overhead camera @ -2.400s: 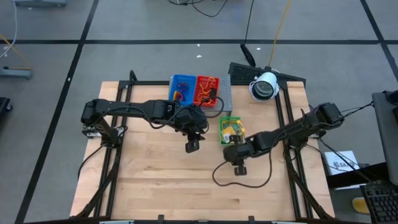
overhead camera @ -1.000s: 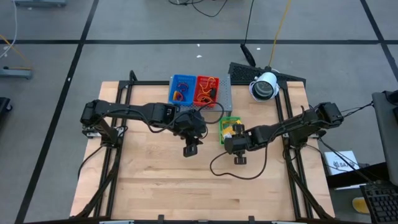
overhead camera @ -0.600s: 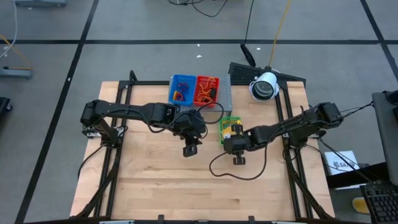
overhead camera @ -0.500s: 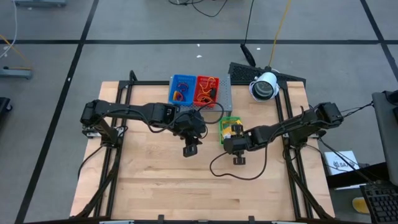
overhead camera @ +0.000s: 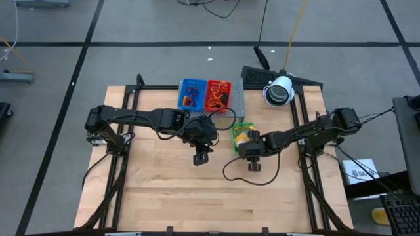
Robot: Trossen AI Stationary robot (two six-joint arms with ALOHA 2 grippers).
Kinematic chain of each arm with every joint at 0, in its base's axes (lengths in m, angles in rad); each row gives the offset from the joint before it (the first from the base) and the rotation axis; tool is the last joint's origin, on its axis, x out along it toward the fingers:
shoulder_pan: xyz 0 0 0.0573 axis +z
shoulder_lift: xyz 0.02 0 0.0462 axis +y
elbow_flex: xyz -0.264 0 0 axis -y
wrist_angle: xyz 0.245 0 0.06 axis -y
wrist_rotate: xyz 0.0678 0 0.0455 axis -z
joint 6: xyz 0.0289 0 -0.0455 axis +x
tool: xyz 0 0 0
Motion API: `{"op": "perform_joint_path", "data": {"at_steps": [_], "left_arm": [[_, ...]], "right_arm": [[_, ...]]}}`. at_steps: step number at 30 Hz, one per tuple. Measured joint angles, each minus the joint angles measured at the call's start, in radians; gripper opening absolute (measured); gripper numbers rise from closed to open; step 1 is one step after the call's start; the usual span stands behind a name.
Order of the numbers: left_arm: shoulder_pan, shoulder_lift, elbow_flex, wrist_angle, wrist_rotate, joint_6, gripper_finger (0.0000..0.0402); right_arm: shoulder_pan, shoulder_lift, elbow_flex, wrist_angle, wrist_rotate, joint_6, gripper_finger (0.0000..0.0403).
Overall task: Pick & Place Office Desk Supplies
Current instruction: Put the green bin on the shelf
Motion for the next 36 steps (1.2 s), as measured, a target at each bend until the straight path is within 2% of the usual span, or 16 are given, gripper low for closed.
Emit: {"op": "perform_joint_path", "data": {"at_steps": [4,16,19,24,32,36], "left_arm": [[0.0,0.0,0.0,0.0,0.0,0.0,0.0145],[0.0,0.0,0.0,0.0,0.0,-0.013,0.0145],[0.0,0.0,0.0,0.0,0.0,-0.013,0.0145],[0.0,0.0,0.0,0.0,0.0,-0.013,0.0145],[0.0,0.0,0.0,0.0,0.0,-0.012,0.0145],[0.0,0.0,0.0,0.0,0.0,-0.012,0.0145]], "right_arm": [[0.0,0.0,0.0,0.058,-0.05,-0.014,0.0091],[0.0,0.0,-0.033,0.141,-0.05,-0.013,0.009],[-0.007,-0.001,-0.073,0.184,-0.061,0.035,0.0072],[-0.009,-0.003,-0.13,0.251,-0.075,0.062,0.0008],[0.03,-0.041,-0.088,0.228,-0.109,0.127,0.0001],[0.081,-0.072,-0.02,0.127,-0.117,0.156,0.0]]}}
